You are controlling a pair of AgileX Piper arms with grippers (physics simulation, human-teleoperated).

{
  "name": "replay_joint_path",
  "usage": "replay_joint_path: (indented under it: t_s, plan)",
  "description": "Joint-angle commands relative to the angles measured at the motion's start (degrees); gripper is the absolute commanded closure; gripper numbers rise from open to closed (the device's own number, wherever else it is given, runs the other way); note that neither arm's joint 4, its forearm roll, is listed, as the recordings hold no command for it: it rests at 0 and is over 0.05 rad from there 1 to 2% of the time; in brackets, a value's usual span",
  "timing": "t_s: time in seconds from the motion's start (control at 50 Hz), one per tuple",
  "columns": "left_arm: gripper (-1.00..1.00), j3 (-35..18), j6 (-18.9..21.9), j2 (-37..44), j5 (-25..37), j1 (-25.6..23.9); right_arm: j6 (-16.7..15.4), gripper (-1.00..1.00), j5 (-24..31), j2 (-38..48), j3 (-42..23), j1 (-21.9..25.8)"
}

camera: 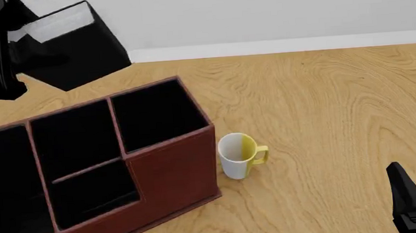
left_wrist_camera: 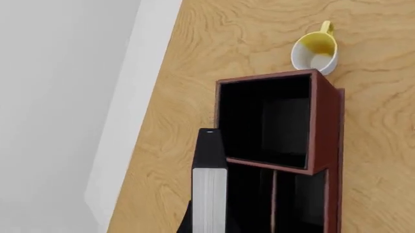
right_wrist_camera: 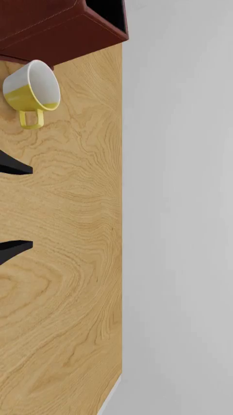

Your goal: Pick up the book and place it in the front compartment of the caddy.

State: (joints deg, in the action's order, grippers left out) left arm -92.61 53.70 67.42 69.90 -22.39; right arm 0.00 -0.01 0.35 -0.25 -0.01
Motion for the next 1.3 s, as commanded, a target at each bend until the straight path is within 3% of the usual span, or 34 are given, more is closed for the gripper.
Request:
replay_joint_path:
  t_s: [0.02, 0.28, 0.46, 0.74, 1.3]
  plan:
    - [1.0, 4.3, 6.9, -1.8, 0.0, 9.8, 0.0, -1.0, 0.0, 0.0, 0.0, 0.0]
    - [1.0, 8.3, 1.7, -2.5, 0.0, 7.7, 0.0, -1.0, 0.0, 0.0, 0.0, 0.0]
    - [1.0, 10.2, 1.0, -2.4, 0.0, 8.9, 0.0, -1.0, 0.0, 0.0, 0.0, 0.0]
    - [1.0, 13.9, 3.6, -2.6, 0.0, 12.1, 0.0, -1.0, 0.0, 0.0, 0.0, 0.0]
    - [1.0, 14.0, 2.1, 1.3, 0.0, 10.9, 0.0, -1.0, 0.0, 0.0, 0.0, 0.0]
